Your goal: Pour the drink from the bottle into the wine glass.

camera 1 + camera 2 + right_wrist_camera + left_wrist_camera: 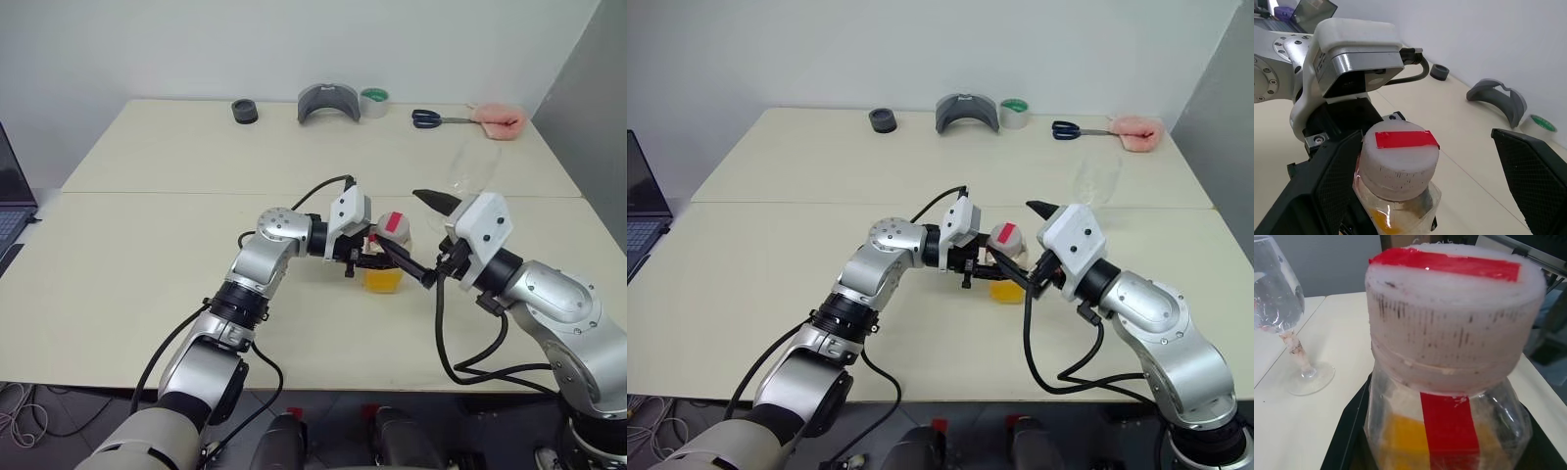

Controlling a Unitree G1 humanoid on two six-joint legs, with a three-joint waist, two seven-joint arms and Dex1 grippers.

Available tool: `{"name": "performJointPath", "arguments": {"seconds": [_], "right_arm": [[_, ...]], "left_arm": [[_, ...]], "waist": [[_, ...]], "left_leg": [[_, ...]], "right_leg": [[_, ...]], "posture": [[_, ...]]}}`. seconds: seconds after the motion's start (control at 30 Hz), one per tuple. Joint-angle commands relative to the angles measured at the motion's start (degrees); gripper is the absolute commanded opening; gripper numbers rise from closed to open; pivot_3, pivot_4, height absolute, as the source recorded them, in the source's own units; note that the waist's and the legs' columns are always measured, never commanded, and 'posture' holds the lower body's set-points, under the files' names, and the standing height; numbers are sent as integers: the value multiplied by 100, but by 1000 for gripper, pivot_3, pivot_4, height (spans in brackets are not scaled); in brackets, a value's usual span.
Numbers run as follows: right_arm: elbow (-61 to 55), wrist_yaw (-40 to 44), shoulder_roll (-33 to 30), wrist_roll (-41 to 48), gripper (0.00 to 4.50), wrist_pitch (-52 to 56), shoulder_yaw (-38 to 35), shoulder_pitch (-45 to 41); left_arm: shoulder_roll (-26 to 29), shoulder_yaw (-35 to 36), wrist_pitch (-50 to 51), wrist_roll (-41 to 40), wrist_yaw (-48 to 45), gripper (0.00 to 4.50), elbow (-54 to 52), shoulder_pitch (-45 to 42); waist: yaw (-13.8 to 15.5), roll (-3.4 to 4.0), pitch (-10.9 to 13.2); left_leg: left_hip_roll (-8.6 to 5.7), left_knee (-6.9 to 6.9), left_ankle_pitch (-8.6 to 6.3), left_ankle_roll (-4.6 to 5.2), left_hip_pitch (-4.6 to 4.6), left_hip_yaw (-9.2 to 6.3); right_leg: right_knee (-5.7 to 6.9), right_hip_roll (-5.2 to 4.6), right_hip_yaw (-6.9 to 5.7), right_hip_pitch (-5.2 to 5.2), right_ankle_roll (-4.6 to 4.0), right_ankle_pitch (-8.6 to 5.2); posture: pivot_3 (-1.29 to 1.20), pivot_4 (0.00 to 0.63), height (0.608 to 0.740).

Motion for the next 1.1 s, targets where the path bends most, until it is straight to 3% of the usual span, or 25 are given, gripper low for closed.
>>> {"name": "performJointPath", "arguments": {"seconds": [0.03,0.93,1.1], "right_arm": [[-88,-47,15,-34,4500,-85,-182,-51],[-477,64,-265,685,4500,376,-958,298],[-829,282,-335,1508,4500,710,-1069,261]], "left_arm": [[-13,101,-139,-57,-31,1804,-79,-117],[7,86,-139,-53,32,1803,-139,-16],[1,81,-125,-48,38,1802,-165,-5]], "waist": [[0,0,0],[1,0,0],[0,0,0]], "left_leg": [[0,0,0,0,0,0],[0,1,0,0,0,0],[1,0,0,0,0,0]], "right_leg": [[0,0,0,0,0,0],[2,0,0,0,0,0],[2,0,0,1,0,0]], "posture": [[0,150,740],[0,150,740],[0,150,740]]}}
